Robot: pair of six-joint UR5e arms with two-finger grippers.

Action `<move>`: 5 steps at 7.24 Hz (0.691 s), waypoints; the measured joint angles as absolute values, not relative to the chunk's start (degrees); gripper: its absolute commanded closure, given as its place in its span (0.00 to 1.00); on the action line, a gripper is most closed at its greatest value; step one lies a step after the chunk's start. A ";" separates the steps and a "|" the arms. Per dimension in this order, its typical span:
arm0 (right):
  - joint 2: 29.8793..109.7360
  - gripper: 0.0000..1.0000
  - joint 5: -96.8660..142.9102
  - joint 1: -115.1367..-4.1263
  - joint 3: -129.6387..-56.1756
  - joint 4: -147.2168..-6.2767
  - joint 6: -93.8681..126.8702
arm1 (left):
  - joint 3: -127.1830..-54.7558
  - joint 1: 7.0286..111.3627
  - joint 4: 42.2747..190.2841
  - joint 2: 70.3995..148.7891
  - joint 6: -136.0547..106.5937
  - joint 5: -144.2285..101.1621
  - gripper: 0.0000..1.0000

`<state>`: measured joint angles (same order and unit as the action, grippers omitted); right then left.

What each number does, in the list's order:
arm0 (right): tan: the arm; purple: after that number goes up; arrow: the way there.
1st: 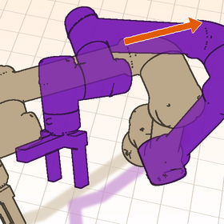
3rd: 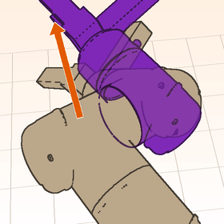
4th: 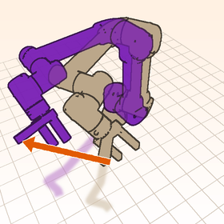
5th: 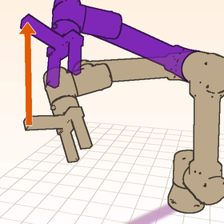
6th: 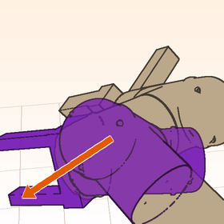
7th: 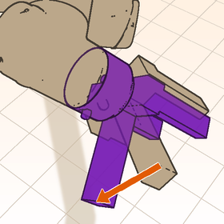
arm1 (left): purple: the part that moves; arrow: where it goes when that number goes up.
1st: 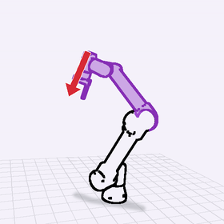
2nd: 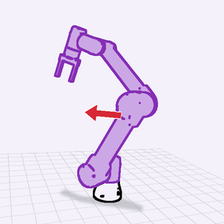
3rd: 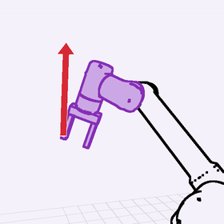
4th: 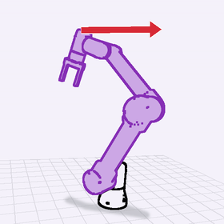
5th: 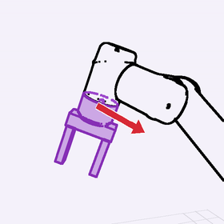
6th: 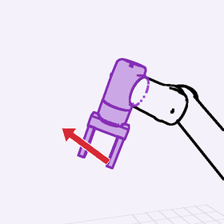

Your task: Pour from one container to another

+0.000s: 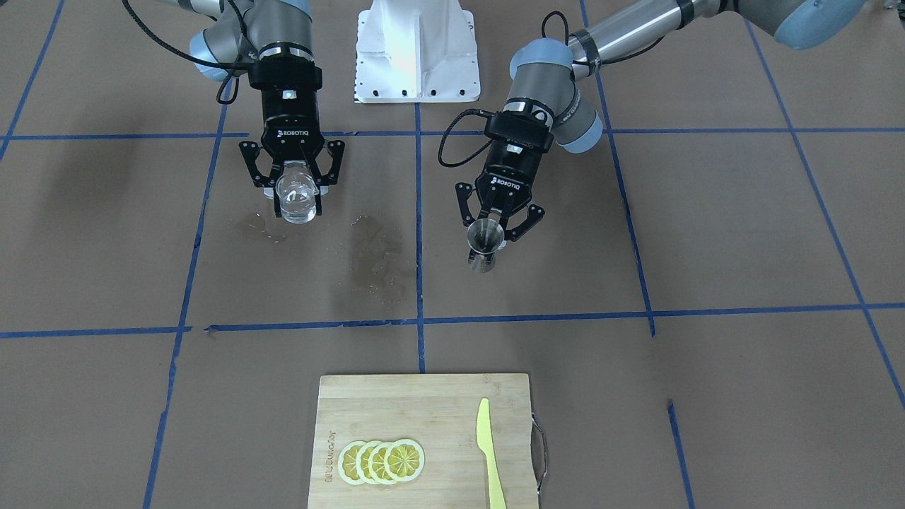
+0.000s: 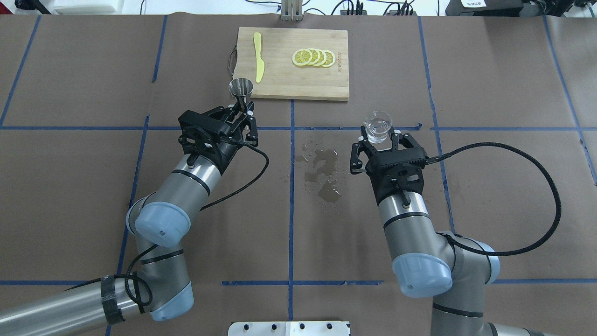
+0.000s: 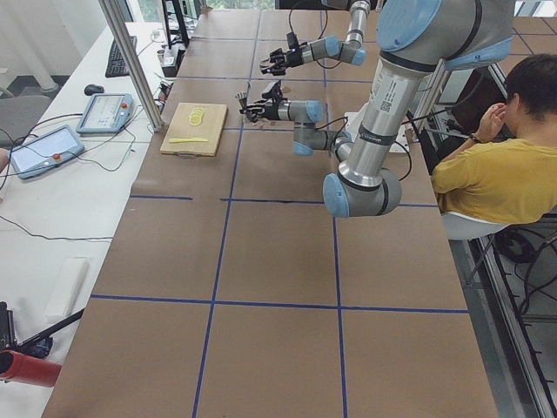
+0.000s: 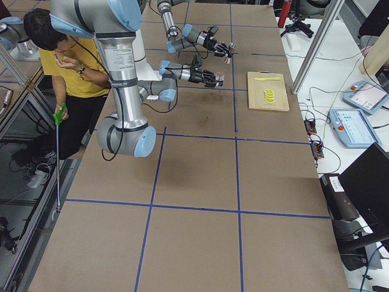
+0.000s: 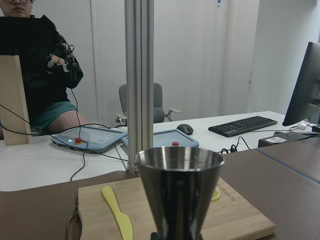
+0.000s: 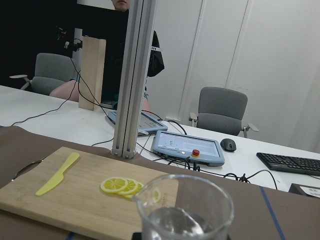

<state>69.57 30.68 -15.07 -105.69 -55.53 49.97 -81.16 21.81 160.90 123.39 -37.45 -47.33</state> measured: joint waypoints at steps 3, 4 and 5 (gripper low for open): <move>64.19 1.00 33.21 -18.17 -107.85 -66.44 48.86 | -77.99 21.92 161.38 126.07 -37.47 -49.85 1.00; 62.74 1.00 33.86 -18.89 -108.22 -69.70 48.51 | -77.75 21.83 161.48 126.79 -37.45 -50.81 1.00; 61.66 1.00 34.29 -19.27 -108.71 -72.38 48.20 | -77.23 21.73 161.52 127.84 -37.44 -51.51 1.00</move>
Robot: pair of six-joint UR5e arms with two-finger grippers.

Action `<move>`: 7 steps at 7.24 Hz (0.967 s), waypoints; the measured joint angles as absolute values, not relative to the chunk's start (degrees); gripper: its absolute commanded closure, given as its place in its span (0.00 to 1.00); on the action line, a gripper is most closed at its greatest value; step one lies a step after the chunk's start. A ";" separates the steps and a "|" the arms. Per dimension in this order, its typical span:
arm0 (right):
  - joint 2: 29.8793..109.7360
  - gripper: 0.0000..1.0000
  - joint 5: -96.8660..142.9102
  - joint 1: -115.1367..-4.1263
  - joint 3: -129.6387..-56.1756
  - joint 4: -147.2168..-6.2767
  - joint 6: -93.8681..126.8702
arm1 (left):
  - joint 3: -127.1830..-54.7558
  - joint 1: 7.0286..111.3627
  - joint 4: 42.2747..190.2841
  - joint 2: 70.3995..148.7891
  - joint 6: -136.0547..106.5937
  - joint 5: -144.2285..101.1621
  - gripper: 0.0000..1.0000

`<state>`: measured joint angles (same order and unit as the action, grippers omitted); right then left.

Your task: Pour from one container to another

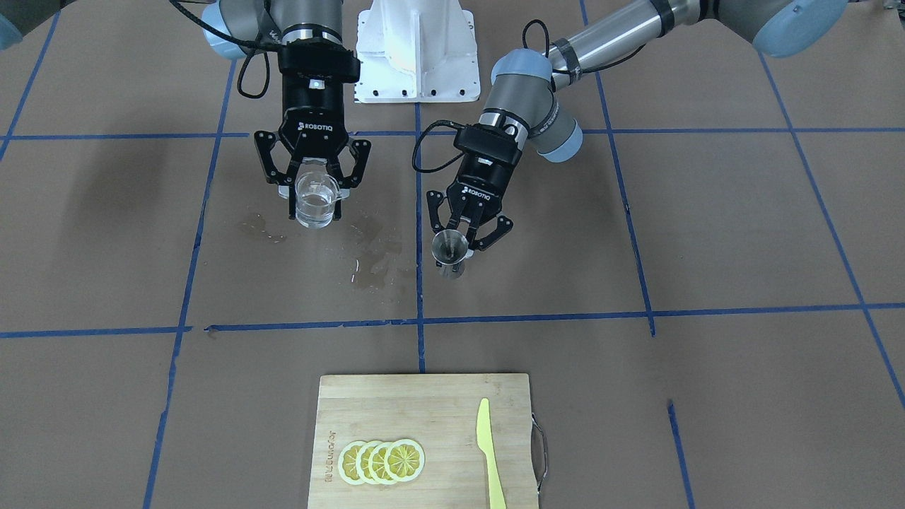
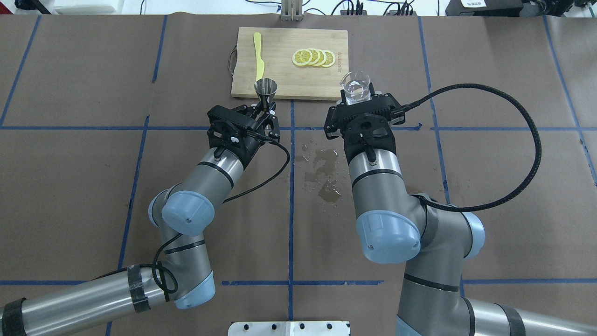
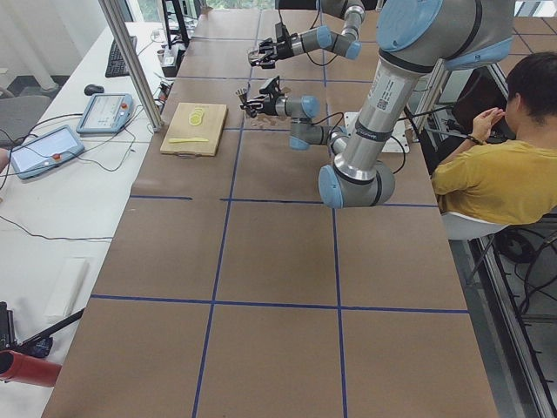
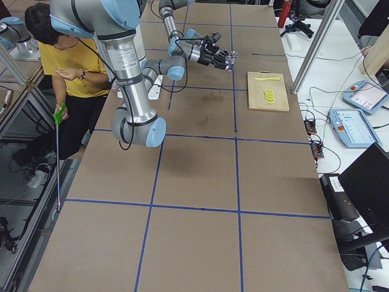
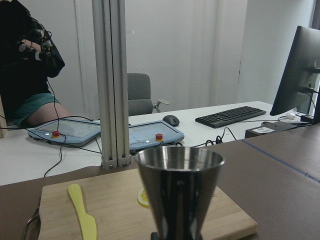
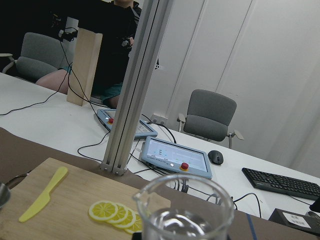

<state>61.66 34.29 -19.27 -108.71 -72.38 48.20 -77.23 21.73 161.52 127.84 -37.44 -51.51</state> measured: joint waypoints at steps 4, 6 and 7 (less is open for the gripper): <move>59.31 1.00 37.46 -21.02 -111.53 -80.29 45.08 | -74.70 21.51 161.74 130.42 -37.36 -52.10 1.00; 59.18 1.00 38.16 -21.39 -111.87 -81.16 42.64 | -74.71 21.48 165.09 130.26 -35.86 -54.87 1.00; 59.16 1.00 38.33 -21.40 -111.96 -81.30 42.00 | -74.83 21.48 168.27 130.10 -33.38 -57.88 1.00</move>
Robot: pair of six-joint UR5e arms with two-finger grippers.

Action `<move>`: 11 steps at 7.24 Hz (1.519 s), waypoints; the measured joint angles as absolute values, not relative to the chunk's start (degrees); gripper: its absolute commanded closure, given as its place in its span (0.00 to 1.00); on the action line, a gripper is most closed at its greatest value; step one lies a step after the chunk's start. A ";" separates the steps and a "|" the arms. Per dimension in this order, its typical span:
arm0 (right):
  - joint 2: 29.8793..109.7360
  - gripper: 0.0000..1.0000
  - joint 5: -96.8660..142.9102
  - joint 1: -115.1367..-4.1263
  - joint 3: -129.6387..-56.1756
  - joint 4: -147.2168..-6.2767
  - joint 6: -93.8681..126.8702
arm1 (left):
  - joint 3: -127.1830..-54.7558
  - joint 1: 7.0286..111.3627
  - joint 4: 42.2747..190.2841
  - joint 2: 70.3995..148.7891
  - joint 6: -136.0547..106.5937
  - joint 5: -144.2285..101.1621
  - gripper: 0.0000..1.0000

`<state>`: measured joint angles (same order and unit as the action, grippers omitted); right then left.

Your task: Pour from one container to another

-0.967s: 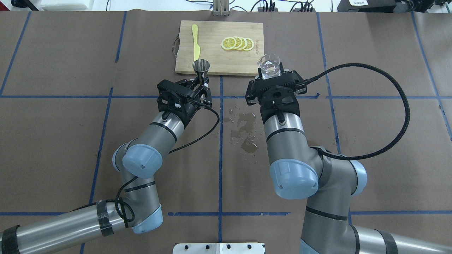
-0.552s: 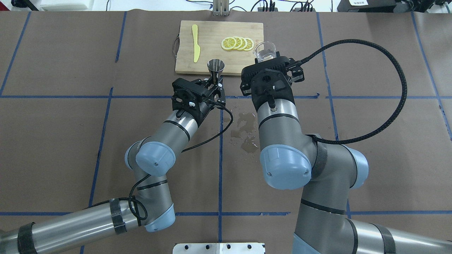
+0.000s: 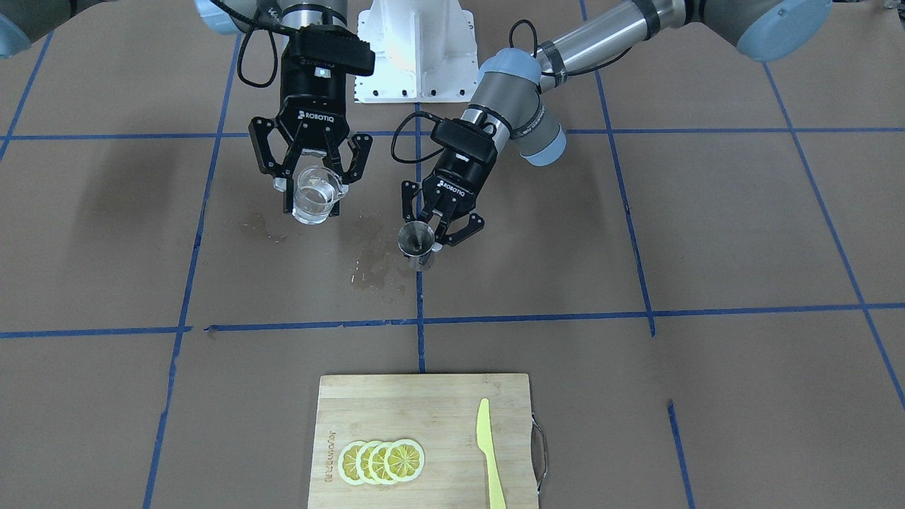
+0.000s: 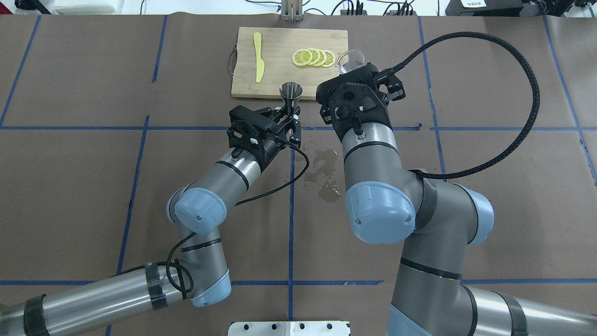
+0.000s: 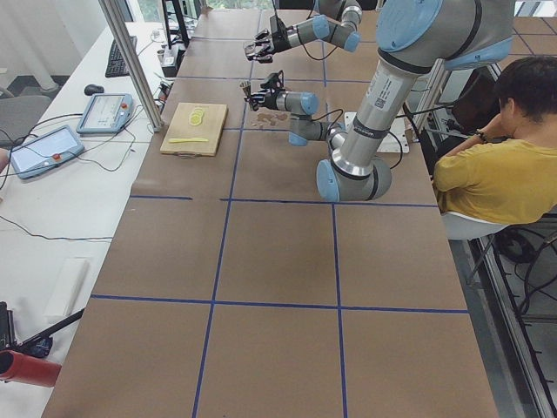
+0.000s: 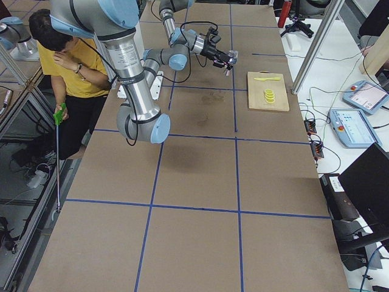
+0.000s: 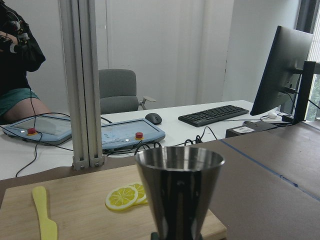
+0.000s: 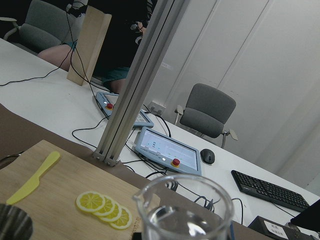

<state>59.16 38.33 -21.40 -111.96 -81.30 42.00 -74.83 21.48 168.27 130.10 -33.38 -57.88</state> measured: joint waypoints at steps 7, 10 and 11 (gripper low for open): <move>59.83 1.00 38.62 -19.03 -118.46 -89.92 35.36 | -75.21 21.33 175.93 128.84 -29.09 -64.97 1.00; 59.49 1.00 38.58 -18.53 -118.43 -90.59 32.83 | -75.29 20.94 176.55 129.06 -29.09 -65.84 1.00; 59.39 1.00 38.59 -18.28 -118.41 -90.70 32.68 | -75.18 20.75 176.57 129.25 -29.09 -65.89 1.00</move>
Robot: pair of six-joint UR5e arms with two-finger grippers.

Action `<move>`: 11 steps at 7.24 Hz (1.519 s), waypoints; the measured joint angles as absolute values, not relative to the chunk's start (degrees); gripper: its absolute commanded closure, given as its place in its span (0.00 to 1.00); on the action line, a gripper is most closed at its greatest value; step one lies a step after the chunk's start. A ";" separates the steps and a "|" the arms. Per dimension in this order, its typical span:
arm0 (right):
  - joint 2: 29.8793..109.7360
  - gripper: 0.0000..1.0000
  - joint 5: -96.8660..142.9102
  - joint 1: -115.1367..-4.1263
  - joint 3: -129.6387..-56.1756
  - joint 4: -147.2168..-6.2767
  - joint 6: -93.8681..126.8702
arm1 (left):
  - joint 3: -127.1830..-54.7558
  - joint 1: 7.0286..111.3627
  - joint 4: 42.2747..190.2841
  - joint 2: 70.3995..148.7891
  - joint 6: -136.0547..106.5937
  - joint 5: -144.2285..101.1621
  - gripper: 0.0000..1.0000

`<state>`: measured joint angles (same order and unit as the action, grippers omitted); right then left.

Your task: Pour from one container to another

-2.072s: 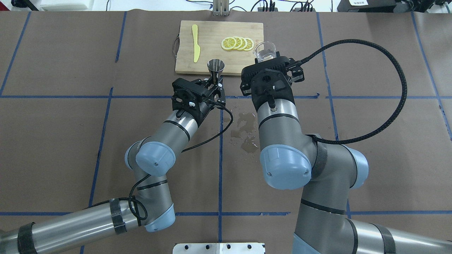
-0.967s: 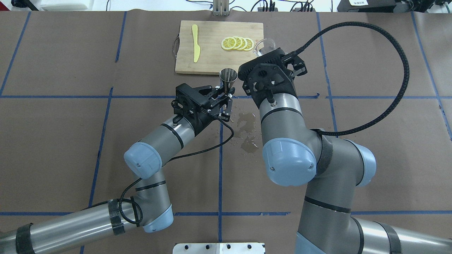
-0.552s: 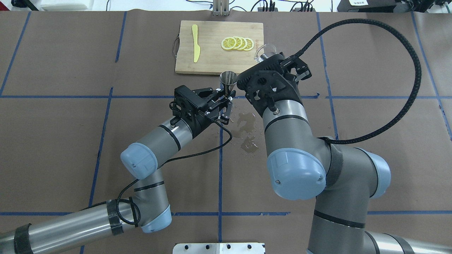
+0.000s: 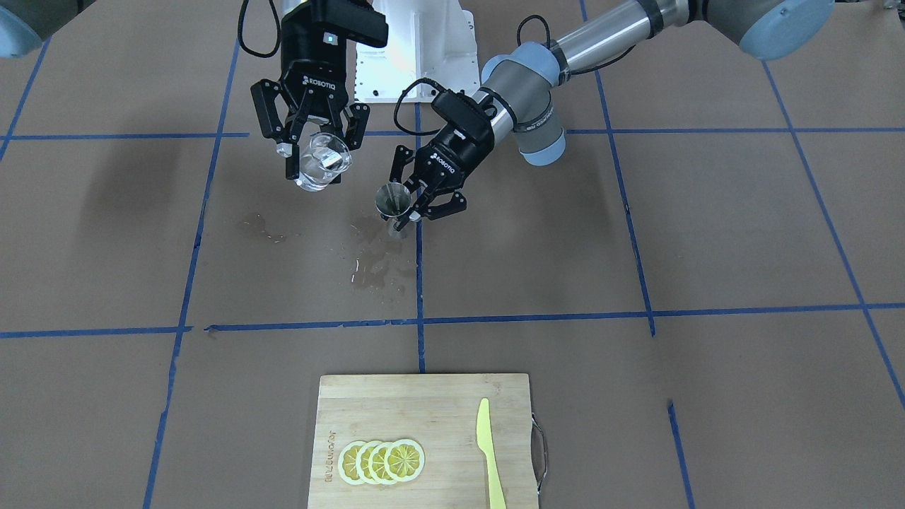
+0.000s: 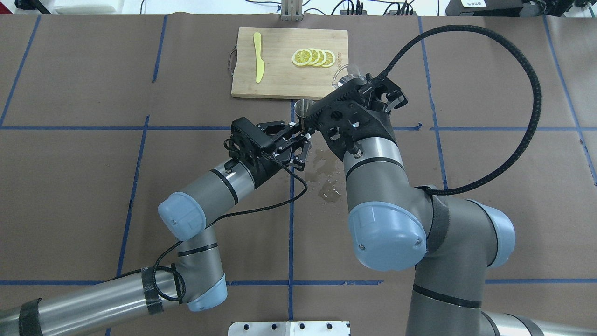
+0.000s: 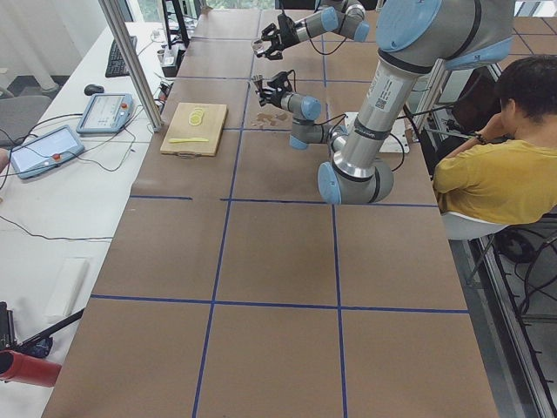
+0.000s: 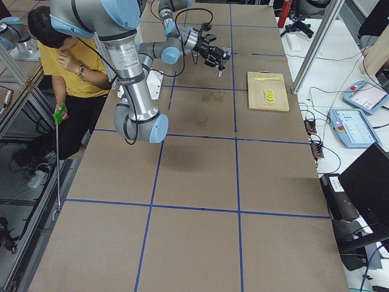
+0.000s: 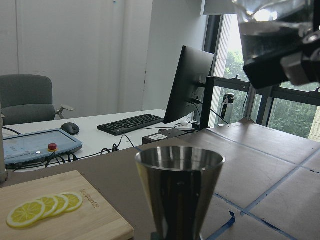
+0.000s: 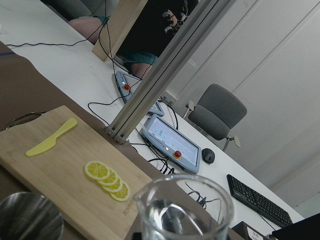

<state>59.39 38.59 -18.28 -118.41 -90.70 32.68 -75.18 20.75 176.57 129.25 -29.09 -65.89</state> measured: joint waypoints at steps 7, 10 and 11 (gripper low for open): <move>56.38 1.00 38.50 -17.86 -118.67 -96.89 29.62 | -74.79 20.10 176.49 129.46 -29.01 -65.92 1.00; 55.55 1.00 38.42 -17.81 -118.51 -98.73 27.46 | -74.90 19.89 176.46 129.77 -29.00 -65.92 1.00; 55.50 1.00 38.41 -17.75 -118.44 -98.93 26.82 | -74.85 19.76 176.43 130.07 -29.00 -65.92 1.00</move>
<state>55.50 38.41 -17.75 -118.44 -98.93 26.82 -74.85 19.76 176.43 130.07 -29.00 -65.92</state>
